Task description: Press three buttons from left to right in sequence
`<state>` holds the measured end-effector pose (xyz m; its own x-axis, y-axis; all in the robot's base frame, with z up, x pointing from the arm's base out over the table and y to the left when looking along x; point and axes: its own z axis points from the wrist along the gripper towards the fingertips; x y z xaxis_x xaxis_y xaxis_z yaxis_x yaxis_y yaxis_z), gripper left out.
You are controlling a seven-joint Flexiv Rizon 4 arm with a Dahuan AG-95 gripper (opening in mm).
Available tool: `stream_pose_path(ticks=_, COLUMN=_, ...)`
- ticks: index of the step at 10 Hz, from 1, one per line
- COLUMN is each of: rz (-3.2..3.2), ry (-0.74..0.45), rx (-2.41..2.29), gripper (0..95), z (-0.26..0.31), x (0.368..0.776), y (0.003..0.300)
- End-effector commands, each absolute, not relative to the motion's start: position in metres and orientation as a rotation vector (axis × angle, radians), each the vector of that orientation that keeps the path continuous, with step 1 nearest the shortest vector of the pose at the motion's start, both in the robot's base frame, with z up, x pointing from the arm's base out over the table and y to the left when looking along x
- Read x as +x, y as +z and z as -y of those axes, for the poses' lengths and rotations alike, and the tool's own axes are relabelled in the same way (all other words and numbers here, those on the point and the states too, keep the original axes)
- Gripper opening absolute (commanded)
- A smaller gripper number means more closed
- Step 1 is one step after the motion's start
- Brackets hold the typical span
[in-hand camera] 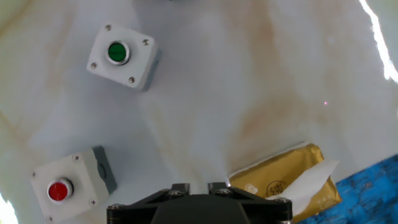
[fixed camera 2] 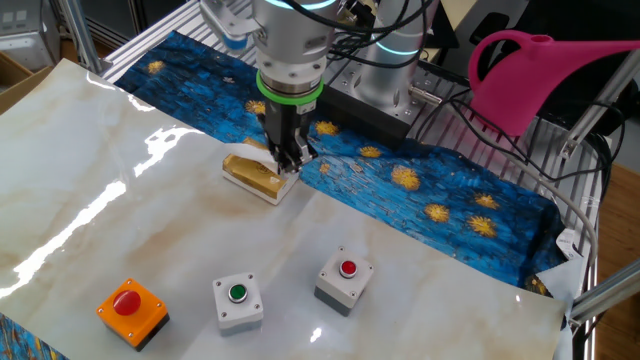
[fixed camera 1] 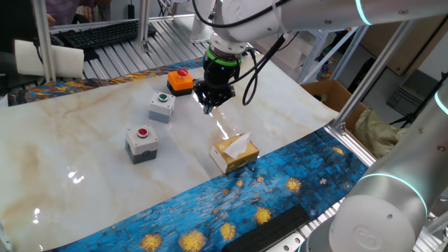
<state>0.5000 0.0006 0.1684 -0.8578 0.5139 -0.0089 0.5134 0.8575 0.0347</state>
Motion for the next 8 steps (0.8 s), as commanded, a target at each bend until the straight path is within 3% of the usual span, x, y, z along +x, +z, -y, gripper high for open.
stream_pose_path(ticks=1, rz=-3.003, ry=0.052, rx=0.852, gripper=0.0, z=-0.0004, x=0.5001, y=0.1679)
stream_pose_path(ticks=8, rz=-3.004, ry=0.052, rx=0.860, gripper=0.0, z=-0.0095, x=0.4991, y=0.1651)
